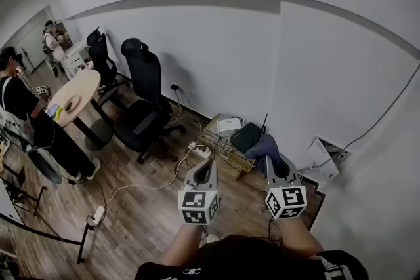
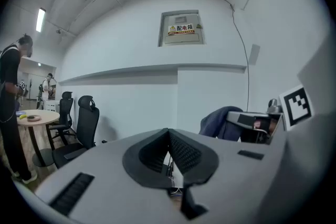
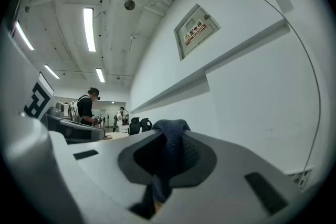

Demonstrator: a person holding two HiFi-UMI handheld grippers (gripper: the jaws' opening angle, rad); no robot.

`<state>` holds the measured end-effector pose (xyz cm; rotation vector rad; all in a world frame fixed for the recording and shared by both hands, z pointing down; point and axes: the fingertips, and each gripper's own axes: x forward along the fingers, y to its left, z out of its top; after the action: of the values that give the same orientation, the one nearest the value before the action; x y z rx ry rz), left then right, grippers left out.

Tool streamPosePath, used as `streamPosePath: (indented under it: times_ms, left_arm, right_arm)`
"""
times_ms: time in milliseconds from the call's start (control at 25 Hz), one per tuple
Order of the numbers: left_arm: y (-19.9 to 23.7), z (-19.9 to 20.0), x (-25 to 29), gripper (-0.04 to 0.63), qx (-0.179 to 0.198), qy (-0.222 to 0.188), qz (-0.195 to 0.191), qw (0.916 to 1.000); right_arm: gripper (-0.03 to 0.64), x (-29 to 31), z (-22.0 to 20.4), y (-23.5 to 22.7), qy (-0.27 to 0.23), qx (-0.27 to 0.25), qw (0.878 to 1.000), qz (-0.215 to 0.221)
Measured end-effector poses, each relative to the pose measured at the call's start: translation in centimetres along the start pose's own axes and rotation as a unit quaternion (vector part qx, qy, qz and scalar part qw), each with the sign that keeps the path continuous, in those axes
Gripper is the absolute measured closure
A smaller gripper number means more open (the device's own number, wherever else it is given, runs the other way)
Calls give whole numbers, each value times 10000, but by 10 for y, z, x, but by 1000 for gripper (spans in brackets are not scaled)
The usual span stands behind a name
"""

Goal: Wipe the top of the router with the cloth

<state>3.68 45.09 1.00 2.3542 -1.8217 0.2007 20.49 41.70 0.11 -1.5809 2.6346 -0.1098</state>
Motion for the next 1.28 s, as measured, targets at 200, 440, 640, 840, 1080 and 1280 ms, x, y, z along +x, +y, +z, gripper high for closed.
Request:
streamPosePath:
  times_ms: [200, 440, 640, 840, 1080, 1280]
  left_arm:
    - [8, 0, 5, 598, 0, 13, 6, 10000]
    - [15, 1, 6, 598, -9, 9, -1, 10000]
    - [22, 0, 8, 598, -45, 25, -11, 10000]
    - [30, -5, 7, 598, -133, 83, -67, 9999]
    - [49, -14, 2, 598, -197, 66, -99, 9997]
    - [76, -20, -5, 598, -271, 84, -131, 9995]
  right_arm:
    - [603, 9, 0, 5, -15, -41, 10000, 57]
    - [603, 15, 0, 12, 8, -24, 9999, 113]
    - [603, 21, 2, 14, -33, 79, 9999, 59]
    - [603, 25, 0, 22, 9, 24, 10000, 42]
    - [603, 31, -5, 40, 11, -16, 10000, 19]
    - [603, 42, -9, 64, 53, -108, 9999, 51]
